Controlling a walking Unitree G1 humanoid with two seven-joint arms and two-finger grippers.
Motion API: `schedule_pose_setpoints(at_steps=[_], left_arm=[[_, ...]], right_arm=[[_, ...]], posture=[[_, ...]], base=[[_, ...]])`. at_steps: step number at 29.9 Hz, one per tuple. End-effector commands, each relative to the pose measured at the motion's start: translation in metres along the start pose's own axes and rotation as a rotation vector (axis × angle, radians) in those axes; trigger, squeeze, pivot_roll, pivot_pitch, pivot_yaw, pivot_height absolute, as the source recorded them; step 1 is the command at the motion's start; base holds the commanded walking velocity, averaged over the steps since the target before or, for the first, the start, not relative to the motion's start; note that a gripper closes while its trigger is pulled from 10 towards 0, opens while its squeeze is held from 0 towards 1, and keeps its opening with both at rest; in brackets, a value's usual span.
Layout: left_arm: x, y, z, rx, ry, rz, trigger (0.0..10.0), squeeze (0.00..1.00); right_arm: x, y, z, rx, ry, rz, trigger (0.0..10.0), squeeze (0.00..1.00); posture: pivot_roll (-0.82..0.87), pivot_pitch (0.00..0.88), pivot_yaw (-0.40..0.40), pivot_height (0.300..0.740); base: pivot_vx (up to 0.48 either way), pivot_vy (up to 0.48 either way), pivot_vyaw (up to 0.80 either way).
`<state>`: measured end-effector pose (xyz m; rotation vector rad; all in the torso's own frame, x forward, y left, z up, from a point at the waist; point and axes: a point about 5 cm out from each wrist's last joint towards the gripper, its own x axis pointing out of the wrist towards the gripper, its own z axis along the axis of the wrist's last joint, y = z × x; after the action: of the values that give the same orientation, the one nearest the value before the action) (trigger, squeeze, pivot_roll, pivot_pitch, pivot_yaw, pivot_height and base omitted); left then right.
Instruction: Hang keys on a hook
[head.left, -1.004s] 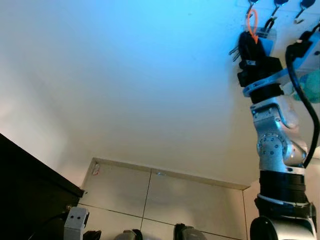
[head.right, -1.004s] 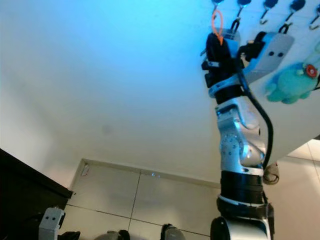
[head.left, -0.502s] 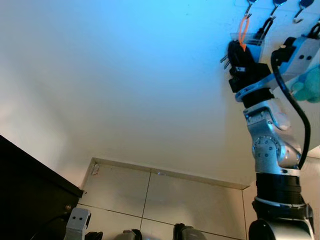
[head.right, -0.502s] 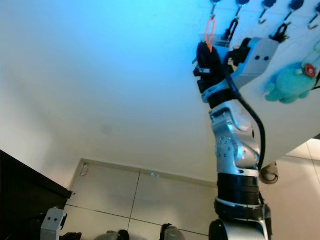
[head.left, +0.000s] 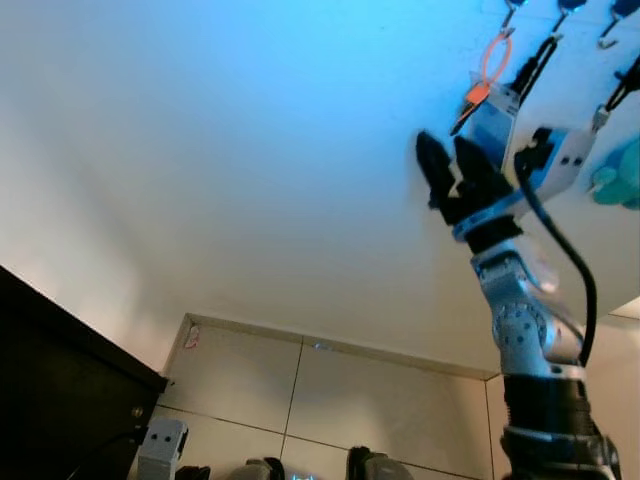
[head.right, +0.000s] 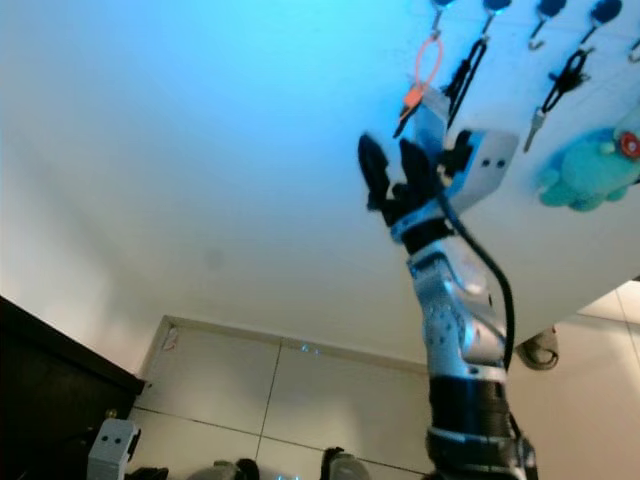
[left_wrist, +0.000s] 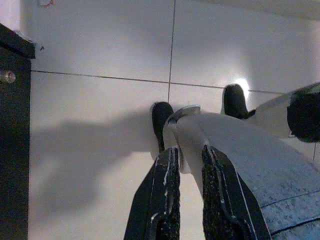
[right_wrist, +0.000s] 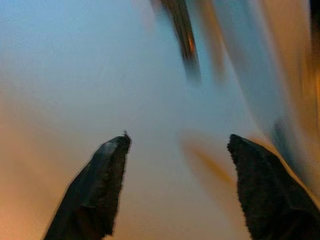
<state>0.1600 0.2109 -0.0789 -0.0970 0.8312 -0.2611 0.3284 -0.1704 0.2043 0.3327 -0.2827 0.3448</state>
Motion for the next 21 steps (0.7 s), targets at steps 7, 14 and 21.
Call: schedule_pose_setpoints(at_steps=[7, 14, 21], left_arm=[[-0.009, 0.000, -0.024, -0.032, 0.071, 0.012, 10.0, 0.00], [-0.013, -0.001, -0.038, -0.043, 0.137, 0.032, 10.0, 0.00], [-0.015, -0.004, -0.049, -0.113, 0.192, 0.088, 10.0, 0.00]], right_arm=[[-0.088, -0.042, -0.094, 0.045, 0.380, -0.154, 10.0, 1.00], [-0.180, -0.058, -0.157, 0.132, 0.714, -0.232, 10.0, 1.00], [-0.271, -0.078, -0.187, 0.189, 0.972, -0.672, 10.0, 0.00]], posture=[[-0.07, 0.154, 0.056, 0.740], [-0.07, 0.152, 0.062, 0.740], [-0.07, 0.150, 0.061, 0.740]], base=[[0.000, 0.000, 0.00], [0.000, 0.000, 0.00], [0.000, 0.000, 0.00]])
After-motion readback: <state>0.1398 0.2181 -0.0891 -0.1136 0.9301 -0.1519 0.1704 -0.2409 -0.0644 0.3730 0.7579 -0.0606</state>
